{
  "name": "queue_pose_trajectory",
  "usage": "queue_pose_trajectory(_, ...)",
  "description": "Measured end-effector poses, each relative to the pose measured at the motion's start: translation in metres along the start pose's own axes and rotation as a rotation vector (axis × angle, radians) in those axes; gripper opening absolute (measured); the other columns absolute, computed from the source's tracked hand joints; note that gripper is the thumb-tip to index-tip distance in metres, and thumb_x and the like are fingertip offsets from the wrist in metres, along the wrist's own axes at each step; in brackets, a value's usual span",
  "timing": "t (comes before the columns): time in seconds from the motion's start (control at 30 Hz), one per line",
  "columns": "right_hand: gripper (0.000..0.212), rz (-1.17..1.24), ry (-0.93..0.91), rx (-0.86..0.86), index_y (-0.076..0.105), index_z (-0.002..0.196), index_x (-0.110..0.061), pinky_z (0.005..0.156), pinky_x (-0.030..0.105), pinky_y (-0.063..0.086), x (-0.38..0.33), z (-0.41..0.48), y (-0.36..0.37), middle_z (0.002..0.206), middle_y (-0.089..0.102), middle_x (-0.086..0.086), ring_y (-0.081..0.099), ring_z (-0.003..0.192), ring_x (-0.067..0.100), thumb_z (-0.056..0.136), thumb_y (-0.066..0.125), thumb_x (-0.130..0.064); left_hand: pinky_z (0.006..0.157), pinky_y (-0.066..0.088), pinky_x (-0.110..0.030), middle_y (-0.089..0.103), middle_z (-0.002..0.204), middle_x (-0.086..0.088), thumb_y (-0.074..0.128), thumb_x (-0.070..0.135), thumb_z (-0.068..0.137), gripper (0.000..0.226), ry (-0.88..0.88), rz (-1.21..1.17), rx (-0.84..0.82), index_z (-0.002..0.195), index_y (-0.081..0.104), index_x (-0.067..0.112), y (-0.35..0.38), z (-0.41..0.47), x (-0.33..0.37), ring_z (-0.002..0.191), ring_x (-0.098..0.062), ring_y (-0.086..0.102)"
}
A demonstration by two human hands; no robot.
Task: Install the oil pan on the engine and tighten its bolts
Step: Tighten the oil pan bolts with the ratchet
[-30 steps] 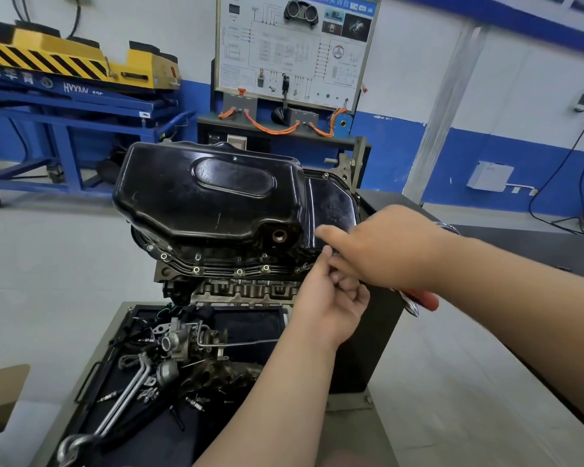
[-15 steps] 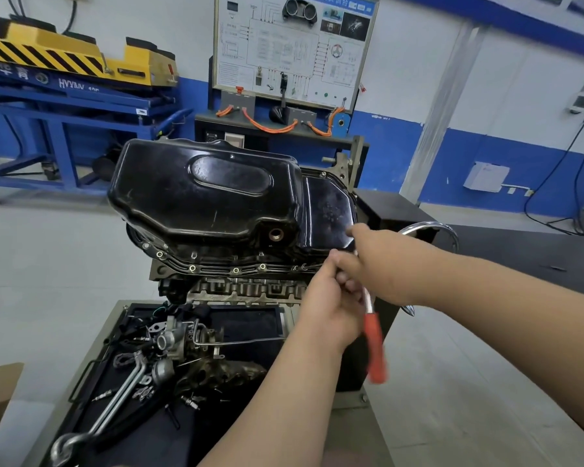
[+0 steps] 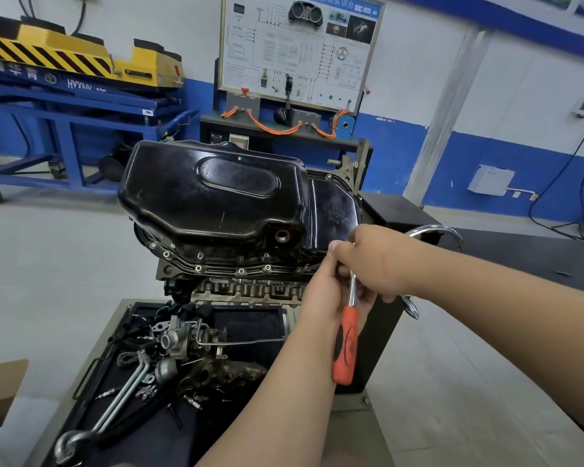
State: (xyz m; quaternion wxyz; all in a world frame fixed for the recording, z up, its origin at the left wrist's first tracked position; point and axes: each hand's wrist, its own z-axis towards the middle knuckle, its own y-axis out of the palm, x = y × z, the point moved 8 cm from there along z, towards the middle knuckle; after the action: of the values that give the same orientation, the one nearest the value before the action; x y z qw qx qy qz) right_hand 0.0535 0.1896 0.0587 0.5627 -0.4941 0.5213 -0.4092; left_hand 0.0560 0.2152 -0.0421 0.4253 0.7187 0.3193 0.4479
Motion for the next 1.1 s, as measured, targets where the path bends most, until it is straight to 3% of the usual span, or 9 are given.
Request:
queue_pose_trajectory(0.07, 0.038, -0.305, -0.110, 0.065, 0.043, 0.119, -0.010, 0.056, 0.033, 0.049, -0.008, 0.001, -0.004, 0.080, 0.060, 0.005, 0.055, 0.061, 0.018, 0.099, 0.035, -0.041, 0.102, 0.040, -0.038, 0.058, 0.108, -0.010, 0.053, 0.038, 0.095, 0.036, 0.002, 0.025, 0.035, 0.116, 0.061, 0.010, -0.002, 0.001, 0.000, 0.106, -0.024, 0.060)
queue_pose_trajectory(0.13, 0.053, -0.642, -0.274, 0.201, 0.021, 0.141, -0.015, 0.043, 0.029, 0.037, -0.022, -0.002, -0.011, 0.063, 0.050, -0.003, 0.046, 0.050, 0.012, 0.098, 0.038, -0.039, 0.082, 0.045, -0.027, 0.049, 0.074, -0.001, 0.056, 0.040, 0.094, 0.023, 0.005, 0.047, 0.044, 0.098, 0.062, 0.018, -0.005, 0.006, 0.001, 0.063, -0.013, 0.047)
queue_pose_trajectory(0.23, 0.064, -0.832, -0.461, 0.237, 0.005, 0.146, -0.020, 0.036, 0.025, 0.029, -0.029, -0.004, -0.008, 0.053, 0.042, -0.007, 0.040, 0.041, 0.009, 0.096, 0.042, -0.033, 0.061, 0.042, -0.022, 0.036, 0.060, 0.005, 0.058, 0.044, 0.092, 0.028, -0.028, 0.095, 0.046, 0.076, 0.059, 0.020, -0.006, 0.006, 0.000, 0.045, -0.007, 0.034)
queue_pose_trajectory(0.37, 0.045, -0.056, -0.108, 0.156, 0.038, 0.131, -0.016, 0.058, 0.032, 0.054, 0.002, 0.006, -0.011, 0.075, 0.065, -0.001, 0.062, 0.060, 0.015, 0.098, 0.034, -0.047, 0.082, 0.043, -0.029, 0.054, 0.085, -0.003, 0.057, 0.043, 0.092, 0.030, -0.026, 0.049, 0.013, 0.100, 0.065, 0.015, -0.005, 0.006, -0.002, 0.075, -0.014, 0.050)
queue_pose_trajectory(0.5, 0.050, 0.371, 0.119, 0.014, 0.061, 0.079, -0.007, 0.039, 0.017, 0.040, 0.015, 0.003, 0.001, 0.045, 0.057, 0.000, 0.049, 0.030, 0.012, 0.098, 0.036, -0.045, 0.107, 0.037, -0.044, 0.057, 0.089, -0.012, 0.052, 0.042, 0.094, 0.042, 0.004, 0.028, 0.012, 0.116, 0.061, 0.007, -0.005, 0.012, -0.004, 0.083, -0.022, 0.054)
queue_pose_trajectory(0.67, 0.043, -0.322, -0.106, 0.120, 0.042, 0.124, -0.013, 0.046, 0.028, 0.039, -0.007, -0.001, -0.012, 0.064, 0.055, -0.002, 0.051, 0.051, 0.014, 0.098, 0.033, -0.046, 0.066, 0.039, -0.023, 0.041, 0.051, 0.006, 0.058, 0.040, 0.092, 0.036, -0.053, 0.074, 0.022, 0.064, 0.066, 0.017, -0.007, 0.014, -0.003, 0.050, -0.007, 0.039)
queue_pose_trajectory(0.8, 0.049, -0.812, -0.419, 0.282, 0.013, 0.139, -0.022, 0.036, 0.024, 0.025, -0.025, -0.007, -0.015, 0.052, 0.042, -0.007, 0.040, 0.040, 0.010, 0.099, 0.035, -0.038, 0.058, 0.039, -0.023, 0.034, 0.053, 0.008, 0.056, 0.044, 0.092, 0.032, -0.056, 0.135, 0.023, 0.071, 0.059, 0.021, -0.008, 0.008, 0.000, 0.043, -0.006, 0.034)
queue_pose_trajectory(1.0, 0.045, 0.213, 0.064, 0.041, 0.058, 0.105, -0.009, 0.038, 0.017, 0.039, 0.010, -0.001, -0.001, 0.062, 0.064, 0.007, 0.057, 0.039, 0.016, 0.098, 0.033, -0.045, 0.074, 0.039, -0.030, 0.052, 0.088, -0.005, 0.051, 0.032, 0.096, 0.027, -0.055, -0.002, -0.024, 0.092, 0.064, 0.009, -0.002, 0.005, 0.000, 0.079, -0.017, 0.049)
queue_pose_trajectory(1.1, 0.042, 0.224, 0.076, 0.017, 0.060, 0.096, -0.009, 0.036, 0.016, 0.039, 0.006, -0.003, 0.001, 0.060, 0.061, 0.006, 0.052, 0.032, 0.009, 0.098, 0.036, -0.044, 0.086, 0.040, -0.035, 0.050, 0.080, -0.004, 0.056, 0.035, 0.094, 0.029, -0.039, -0.005, 0.005, 0.093, 0.065, 0.007, -0.005, 0.005, 0.000, 0.081, -0.019, 0.051)
